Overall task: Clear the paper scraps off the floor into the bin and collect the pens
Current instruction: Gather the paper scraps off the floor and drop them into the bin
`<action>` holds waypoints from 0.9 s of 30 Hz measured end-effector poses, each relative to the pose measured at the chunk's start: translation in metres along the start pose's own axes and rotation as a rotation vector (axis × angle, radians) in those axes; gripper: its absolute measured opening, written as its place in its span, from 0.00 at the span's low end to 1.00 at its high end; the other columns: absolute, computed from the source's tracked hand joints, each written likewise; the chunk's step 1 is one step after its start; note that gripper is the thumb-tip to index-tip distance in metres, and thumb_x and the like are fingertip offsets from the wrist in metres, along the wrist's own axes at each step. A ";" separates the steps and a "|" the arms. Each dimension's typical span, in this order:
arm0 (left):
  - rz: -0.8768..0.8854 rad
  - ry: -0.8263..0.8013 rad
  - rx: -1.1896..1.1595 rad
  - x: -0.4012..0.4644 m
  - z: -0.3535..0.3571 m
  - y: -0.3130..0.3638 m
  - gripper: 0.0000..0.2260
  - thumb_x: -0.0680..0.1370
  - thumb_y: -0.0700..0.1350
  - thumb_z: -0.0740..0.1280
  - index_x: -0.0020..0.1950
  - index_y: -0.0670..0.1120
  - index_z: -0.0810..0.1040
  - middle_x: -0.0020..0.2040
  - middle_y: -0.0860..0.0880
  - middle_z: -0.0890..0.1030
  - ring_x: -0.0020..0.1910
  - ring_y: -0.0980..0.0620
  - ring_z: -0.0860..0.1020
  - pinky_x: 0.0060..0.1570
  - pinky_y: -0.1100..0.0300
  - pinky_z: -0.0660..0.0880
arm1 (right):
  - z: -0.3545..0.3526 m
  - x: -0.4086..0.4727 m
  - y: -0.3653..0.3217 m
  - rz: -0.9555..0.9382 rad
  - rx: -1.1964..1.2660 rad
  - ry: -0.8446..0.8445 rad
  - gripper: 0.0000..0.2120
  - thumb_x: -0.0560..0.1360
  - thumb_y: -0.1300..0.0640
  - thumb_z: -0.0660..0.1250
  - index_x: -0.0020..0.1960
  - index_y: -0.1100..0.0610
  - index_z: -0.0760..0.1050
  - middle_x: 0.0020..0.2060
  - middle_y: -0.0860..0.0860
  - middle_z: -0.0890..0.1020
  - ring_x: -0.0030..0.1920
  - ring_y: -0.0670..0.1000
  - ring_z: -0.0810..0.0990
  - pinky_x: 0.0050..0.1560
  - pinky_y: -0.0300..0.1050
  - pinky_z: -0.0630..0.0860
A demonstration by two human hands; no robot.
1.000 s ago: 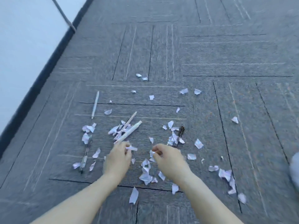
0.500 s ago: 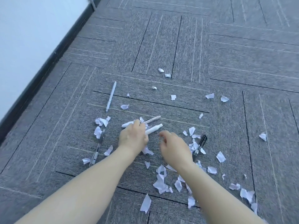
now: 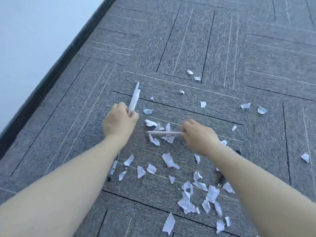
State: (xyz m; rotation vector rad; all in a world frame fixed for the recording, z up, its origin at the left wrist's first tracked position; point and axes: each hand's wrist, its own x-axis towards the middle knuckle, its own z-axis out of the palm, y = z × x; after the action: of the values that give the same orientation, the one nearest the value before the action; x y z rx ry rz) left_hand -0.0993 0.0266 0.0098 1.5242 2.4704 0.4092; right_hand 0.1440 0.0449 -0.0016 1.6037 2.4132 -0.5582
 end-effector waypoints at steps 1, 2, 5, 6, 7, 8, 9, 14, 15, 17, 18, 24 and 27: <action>-0.026 -0.007 0.022 0.011 -0.001 0.001 0.10 0.76 0.53 0.60 0.44 0.46 0.71 0.41 0.49 0.74 0.32 0.50 0.71 0.26 0.60 0.57 | -0.001 -0.004 0.004 0.016 0.070 0.027 0.05 0.81 0.51 0.58 0.50 0.52 0.68 0.47 0.48 0.72 0.38 0.51 0.74 0.35 0.49 0.73; -0.040 -0.020 0.048 0.021 0.000 0.003 0.11 0.76 0.53 0.60 0.44 0.46 0.72 0.41 0.49 0.75 0.33 0.49 0.72 0.26 0.60 0.58 | -0.002 -0.008 0.007 0.057 0.170 0.061 0.06 0.81 0.50 0.58 0.49 0.52 0.68 0.45 0.47 0.73 0.36 0.50 0.74 0.34 0.48 0.73; -0.012 -0.072 0.121 0.043 0.006 0.007 0.10 0.76 0.53 0.61 0.46 0.46 0.73 0.41 0.48 0.76 0.35 0.48 0.74 0.28 0.59 0.62 | -0.003 0.001 0.002 0.245 0.535 0.131 0.07 0.81 0.51 0.60 0.47 0.53 0.72 0.37 0.50 0.77 0.30 0.49 0.71 0.29 0.45 0.70; 0.006 -0.079 0.138 0.049 0.008 0.009 0.10 0.76 0.53 0.62 0.47 0.46 0.74 0.42 0.48 0.76 0.36 0.48 0.74 0.29 0.58 0.63 | -0.003 0.010 -0.002 0.305 0.635 0.142 0.08 0.81 0.51 0.60 0.47 0.54 0.72 0.36 0.52 0.78 0.29 0.49 0.70 0.28 0.46 0.69; 0.021 -0.077 0.146 0.053 0.009 0.011 0.10 0.77 0.52 0.62 0.49 0.46 0.75 0.44 0.48 0.76 0.38 0.47 0.74 0.30 0.56 0.64 | -0.002 0.022 -0.007 0.360 0.716 0.156 0.09 0.81 0.51 0.60 0.48 0.55 0.73 0.37 0.53 0.79 0.29 0.50 0.70 0.28 0.46 0.68; 0.031 -0.067 0.142 0.056 0.009 0.013 0.10 0.78 0.51 0.62 0.51 0.46 0.75 0.46 0.47 0.76 0.39 0.48 0.74 0.31 0.55 0.64 | -0.003 0.033 -0.013 0.405 0.775 0.176 0.09 0.81 0.51 0.59 0.50 0.55 0.74 0.38 0.54 0.80 0.29 0.50 0.70 0.29 0.46 0.68; 0.040 -0.042 0.120 0.058 0.009 0.014 0.10 0.79 0.50 0.62 0.54 0.46 0.75 0.49 0.47 0.75 0.40 0.49 0.72 0.32 0.54 0.64 | -0.003 0.043 -0.019 0.440 0.794 0.199 0.10 0.81 0.50 0.59 0.52 0.55 0.74 0.41 0.53 0.80 0.31 0.50 0.72 0.30 0.46 0.69; 0.224 0.104 -0.101 0.036 0.011 0.006 0.07 0.80 0.42 0.59 0.54 0.44 0.75 0.52 0.47 0.75 0.38 0.51 0.71 0.30 0.63 0.62 | -0.006 0.054 -0.049 0.300 0.460 0.408 0.11 0.81 0.58 0.56 0.60 0.54 0.73 0.55 0.50 0.75 0.47 0.51 0.77 0.43 0.49 0.75; 0.284 0.081 -0.118 0.026 0.014 0.000 0.07 0.79 0.41 0.60 0.54 0.43 0.76 0.51 0.47 0.76 0.39 0.51 0.73 0.31 0.64 0.64 | -0.005 0.056 -0.054 0.184 0.445 0.401 0.13 0.80 0.61 0.56 0.62 0.55 0.73 0.59 0.51 0.75 0.52 0.53 0.77 0.47 0.51 0.77; 0.355 0.046 -0.112 0.004 0.021 -0.015 0.09 0.77 0.38 0.61 0.55 0.43 0.78 0.51 0.47 0.78 0.46 0.49 0.74 0.39 0.60 0.70 | -0.002 0.066 -0.065 -0.011 0.383 0.282 0.19 0.78 0.65 0.55 0.68 0.56 0.69 0.67 0.52 0.71 0.64 0.54 0.72 0.58 0.55 0.75; 0.355 0.060 -0.096 -0.006 0.024 -0.021 0.11 0.77 0.38 0.61 0.56 0.43 0.78 0.52 0.47 0.78 0.50 0.48 0.74 0.44 0.57 0.71 | -0.002 0.075 -0.070 -0.064 0.339 0.196 0.21 0.78 0.65 0.55 0.71 0.56 0.67 0.71 0.52 0.67 0.70 0.55 0.66 0.65 0.55 0.71; 0.071 0.021 -0.053 -0.027 0.032 -0.045 0.15 0.78 0.44 0.59 0.64 0.44 0.73 0.60 0.47 0.74 0.57 0.48 0.70 0.55 0.53 0.70 | -0.011 0.112 -0.090 -0.150 0.110 -0.052 0.25 0.81 0.55 0.56 0.76 0.57 0.57 0.78 0.54 0.53 0.77 0.56 0.51 0.74 0.53 0.56; 0.142 -0.034 -0.059 -0.023 0.034 -0.053 0.17 0.78 0.49 0.62 0.65 0.46 0.73 0.58 0.49 0.74 0.54 0.49 0.69 0.53 0.54 0.72 | -0.007 0.092 -0.087 -0.259 0.087 0.002 0.19 0.80 0.56 0.57 0.71 0.56 0.67 0.71 0.52 0.66 0.68 0.55 0.68 0.60 0.50 0.72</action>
State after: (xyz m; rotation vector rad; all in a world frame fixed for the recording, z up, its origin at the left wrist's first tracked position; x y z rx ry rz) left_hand -0.1227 -0.0126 -0.0401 1.6744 2.3110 0.4714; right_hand 0.0280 0.0952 -0.0105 1.3282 2.6513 -0.7128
